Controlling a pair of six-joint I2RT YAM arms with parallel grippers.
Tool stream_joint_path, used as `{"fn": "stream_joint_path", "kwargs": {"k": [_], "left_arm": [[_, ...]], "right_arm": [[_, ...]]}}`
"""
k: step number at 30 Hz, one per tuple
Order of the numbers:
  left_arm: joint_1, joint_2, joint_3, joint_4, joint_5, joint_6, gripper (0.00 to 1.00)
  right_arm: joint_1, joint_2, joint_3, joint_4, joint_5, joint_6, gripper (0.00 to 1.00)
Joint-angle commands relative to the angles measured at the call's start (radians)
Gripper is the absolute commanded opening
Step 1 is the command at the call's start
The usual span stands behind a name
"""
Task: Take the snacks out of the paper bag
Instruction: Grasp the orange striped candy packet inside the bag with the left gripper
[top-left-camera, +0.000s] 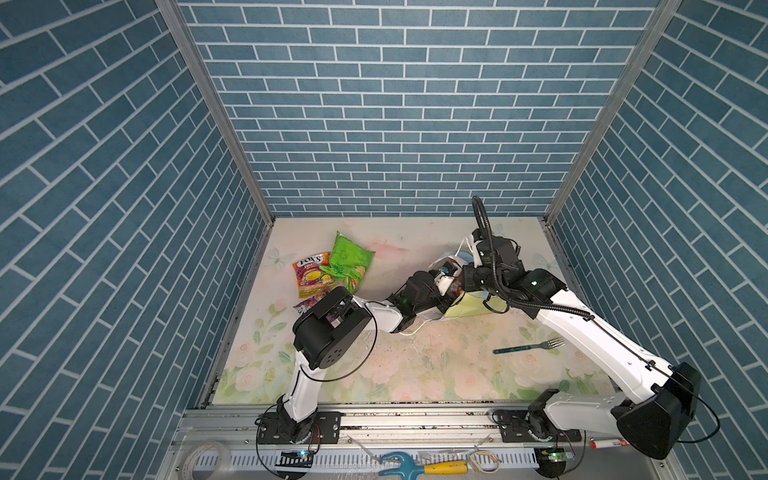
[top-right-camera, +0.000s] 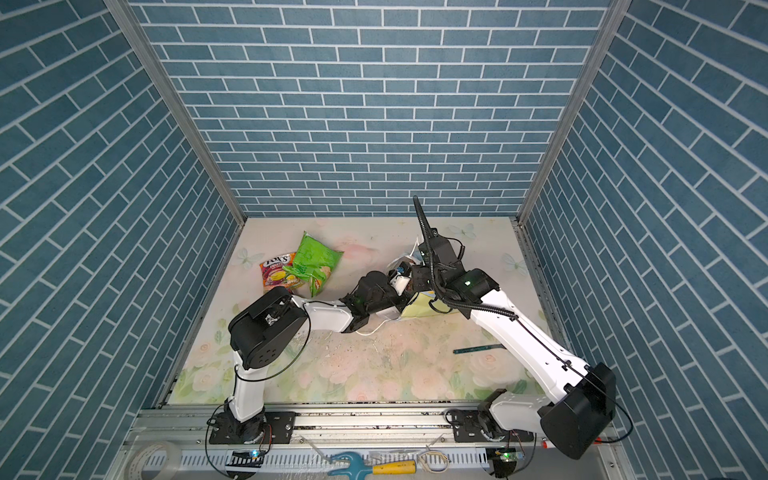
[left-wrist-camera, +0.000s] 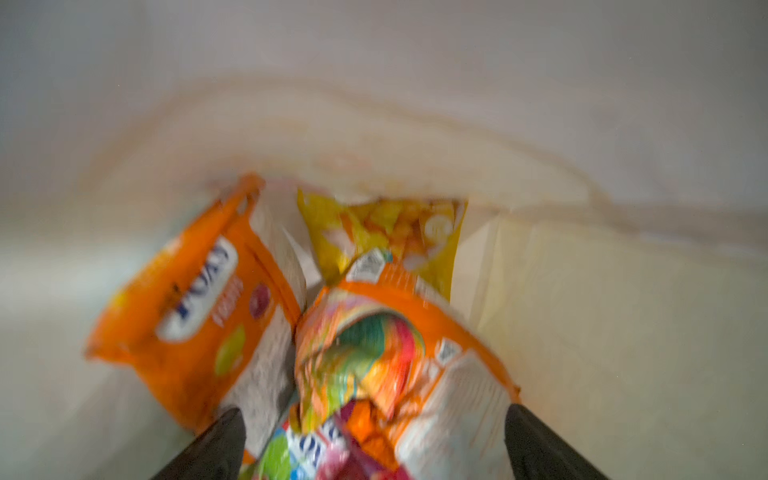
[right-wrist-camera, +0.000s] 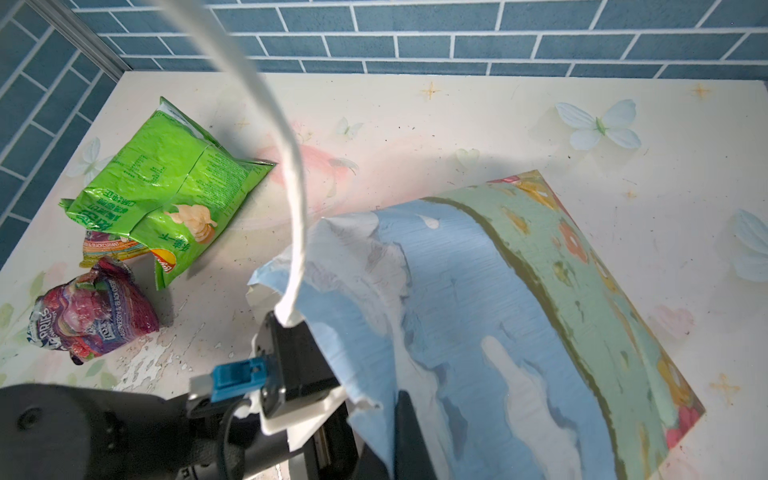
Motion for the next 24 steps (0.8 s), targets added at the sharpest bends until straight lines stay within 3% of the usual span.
{"fn": "stream_joint_path", "kwargs": {"k": [1, 9, 20, 24], "left_arm": [[0.006, 0.007, -0.02, -0.001, 0.007, -0.021, 0.97], [0.007, 0.049, 0.022, -0.014, -0.015, -0.089, 0.97], [0.008, 0.124, 0.112, -0.099, -0.092, -0.272, 1.0], [0.008, 0.176, 0.127, -0.052, -0.081, -0.309, 0.93]], "right_arm": [[0.005, -0.018, 0.033, 0.005, 0.02, -0.032, 0.0], [0.004, -0.016, 0.021, 0.043, -0.001, -0.049, 0.0], [-0.003, -0.027, -0.017, 0.105, -0.01, -0.067, 0.0], [-0.006, -0.044, -0.05, 0.155, -0.012, -0.064, 0.0]]}}
